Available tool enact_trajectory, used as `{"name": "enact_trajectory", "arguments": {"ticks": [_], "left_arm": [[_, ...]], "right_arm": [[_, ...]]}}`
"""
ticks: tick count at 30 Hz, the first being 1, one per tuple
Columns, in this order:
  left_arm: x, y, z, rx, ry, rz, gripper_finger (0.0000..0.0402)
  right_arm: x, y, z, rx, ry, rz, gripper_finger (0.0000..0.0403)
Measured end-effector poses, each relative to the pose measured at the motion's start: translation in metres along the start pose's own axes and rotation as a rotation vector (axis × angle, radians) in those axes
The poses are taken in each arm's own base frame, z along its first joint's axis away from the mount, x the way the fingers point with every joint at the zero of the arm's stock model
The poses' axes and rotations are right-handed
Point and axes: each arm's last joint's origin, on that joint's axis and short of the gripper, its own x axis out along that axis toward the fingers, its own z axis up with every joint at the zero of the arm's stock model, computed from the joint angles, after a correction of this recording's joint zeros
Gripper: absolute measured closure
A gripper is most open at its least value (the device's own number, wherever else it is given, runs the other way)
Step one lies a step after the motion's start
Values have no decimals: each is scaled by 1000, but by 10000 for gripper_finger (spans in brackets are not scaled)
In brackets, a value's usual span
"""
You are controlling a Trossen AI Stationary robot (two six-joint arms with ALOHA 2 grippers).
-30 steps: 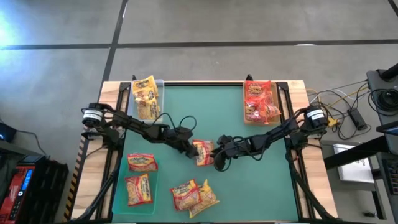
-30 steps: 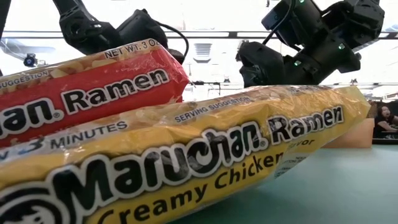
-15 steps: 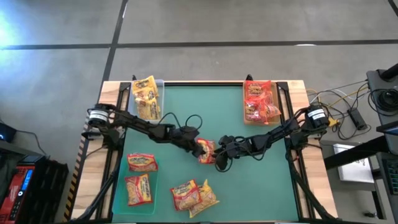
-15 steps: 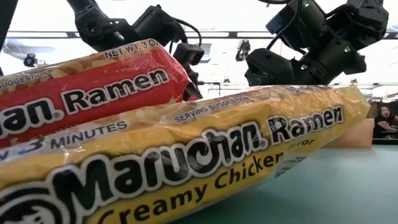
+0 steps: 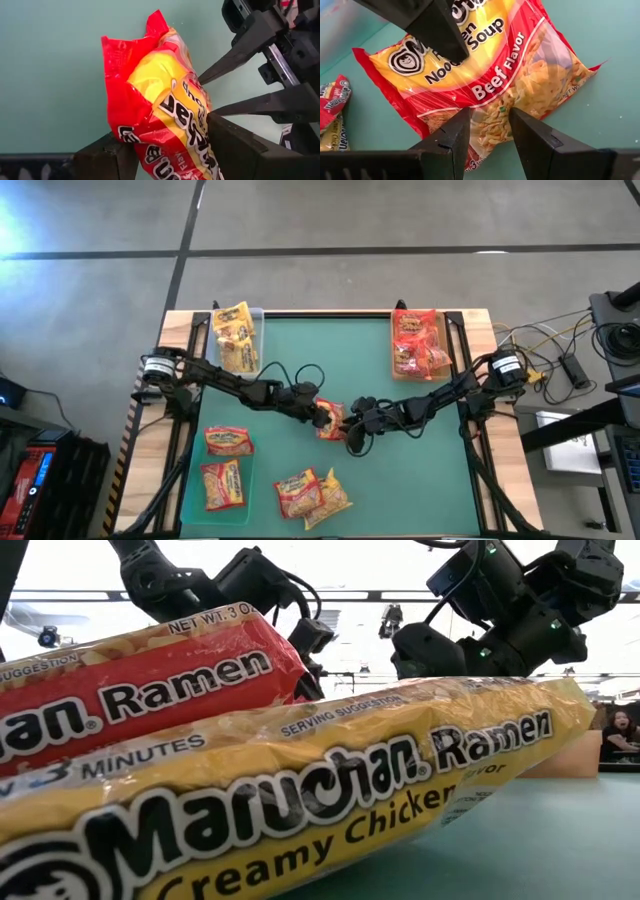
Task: Sort Maruchan noodles
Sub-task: Put the red noodle pack into the green bin
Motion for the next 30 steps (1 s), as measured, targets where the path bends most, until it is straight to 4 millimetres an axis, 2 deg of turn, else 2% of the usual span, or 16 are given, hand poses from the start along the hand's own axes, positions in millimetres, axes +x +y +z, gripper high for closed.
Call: {"name": "enact_trajectory", "arguments": {"ticks": [6, 15, 20, 24, 30], "left_arm": [[0, -2, 1, 53, -11, -15, 215], [0, -3, 2, 75, -9, -28, 268], [-6, -7, 4, 107, 4, -54, 279], [-17, -16, 8, 175, -16, -89, 280], [-39, -33, 11, 389, 13, -202, 280]], "right_arm": [[-2, 2, 4, -49, -33, 12, 266], [-10, 5, 11, -65, -46, 28, 266], [-32, 6, 21, -111, -23, 1, 266], [-53, 7, 29, -135, -27, -17, 266], [-70, 3, 28, -150, -80, -64, 266]]}}
